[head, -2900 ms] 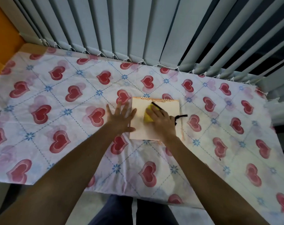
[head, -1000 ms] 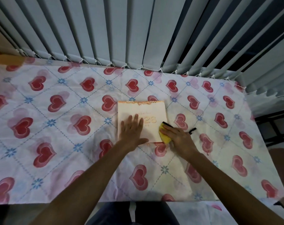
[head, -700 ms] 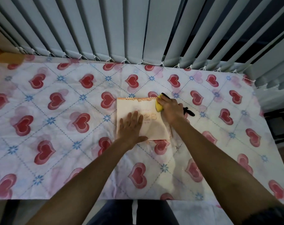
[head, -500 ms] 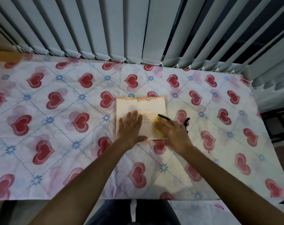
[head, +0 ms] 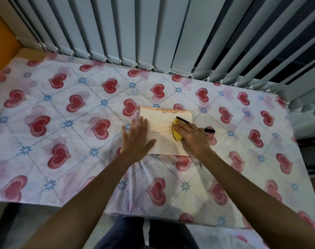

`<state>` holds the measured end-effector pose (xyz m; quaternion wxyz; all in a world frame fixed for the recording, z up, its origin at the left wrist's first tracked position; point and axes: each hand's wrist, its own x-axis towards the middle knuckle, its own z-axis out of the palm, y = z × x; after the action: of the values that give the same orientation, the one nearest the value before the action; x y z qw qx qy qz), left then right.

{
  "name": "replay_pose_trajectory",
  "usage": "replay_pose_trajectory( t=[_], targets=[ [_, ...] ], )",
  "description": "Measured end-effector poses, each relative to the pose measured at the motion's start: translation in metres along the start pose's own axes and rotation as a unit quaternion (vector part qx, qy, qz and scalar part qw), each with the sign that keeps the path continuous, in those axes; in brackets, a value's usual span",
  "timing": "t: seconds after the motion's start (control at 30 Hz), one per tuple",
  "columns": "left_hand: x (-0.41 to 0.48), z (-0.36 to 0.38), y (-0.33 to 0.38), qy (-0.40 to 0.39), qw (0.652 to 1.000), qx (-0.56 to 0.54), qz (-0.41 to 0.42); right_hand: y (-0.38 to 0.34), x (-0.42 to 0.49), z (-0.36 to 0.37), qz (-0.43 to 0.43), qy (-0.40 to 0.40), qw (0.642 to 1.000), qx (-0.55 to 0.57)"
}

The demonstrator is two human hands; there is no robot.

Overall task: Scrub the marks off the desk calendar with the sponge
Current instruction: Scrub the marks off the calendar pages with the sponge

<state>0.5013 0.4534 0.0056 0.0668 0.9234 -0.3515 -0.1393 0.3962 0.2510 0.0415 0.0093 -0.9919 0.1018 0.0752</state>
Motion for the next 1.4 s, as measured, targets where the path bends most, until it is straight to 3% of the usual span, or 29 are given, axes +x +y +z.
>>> replay_pose_trajectory(
  t=[0.2, 0.27, 0.33, 0.47, 0.63, 0.7, 0.8, 0.97, 1.1, 1.2, 1.27, 1.4],
  targets=[
    [-0.026, 0.003, -0.041, -0.075, 0.992, -0.04, -0.094, 0.006, -0.022, 0.011, -0.182, 0.038, 0.981, -0.049],
    [-0.026, 0.004, -0.036, -0.064, 0.992, -0.05, -0.094, 0.008, 0.008, 0.003, -0.172, 0.013, 0.985, -0.026],
    [-0.026, 0.006, -0.036, -0.055, 0.993, -0.05, -0.093, 0.004, 0.043, -0.002, -0.097, -0.013, 0.995, 0.021],
    [-0.028, 0.006, -0.037, -0.051, 0.993, -0.046, -0.098, -0.022, 0.067, 0.002, -0.028, 0.003, 0.998, 0.051],
    [-0.028, 0.008, -0.037, -0.051, 0.993, -0.035, -0.098, -0.048, -0.009, 0.02, -0.171, 0.061, 0.981, 0.068],
    [-0.027, 0.009, -0.037, -0.055, 0.993, -0.035, -0.1, -0.046, -0.013, 0.019, -0.207, 0.033, 0.975, 0.078],
    [-0.027, 0.007, -0.036, -0.064, 0.993, -0.035, -0.097, -0.045, 0.038, 0.007, -0.153, -0.032, 0.986, 0.066],
    [-0.027, 0.001, -0.034, -0.071, 0.992, -0.026, -0.099, -0.07, 0.099, -0.006, -0.048, -0.018, 0.996, 0.073],
    [-0.028, -0.001, -0.032, -0.073, 0.992, -0.027, -0.102, -0.085, 0.056, 0.007, -0.095, 0.007, 0.99, 0.106],
    [-0.028, -0.001, -0.032, -0.081, 0.991, -0.026, -0.101, -0.087, 0.017, 0.018, -0.161, -0.018, 0.979, 0.122],
    [-0.029, -0.001, -0.031, -0.074, 0.992, -0.022, -0.096, -0.083, 0.026, 0.015, -0.158, -0.027, 0.978, 0.133],
    [-0.028, -0.008, -0.027, -0.065, 0.996, -0.008, -0.064, -0.084, 0.077, -0.005, -0.013, -0.035, 0.992, 0.121]
  ],
)
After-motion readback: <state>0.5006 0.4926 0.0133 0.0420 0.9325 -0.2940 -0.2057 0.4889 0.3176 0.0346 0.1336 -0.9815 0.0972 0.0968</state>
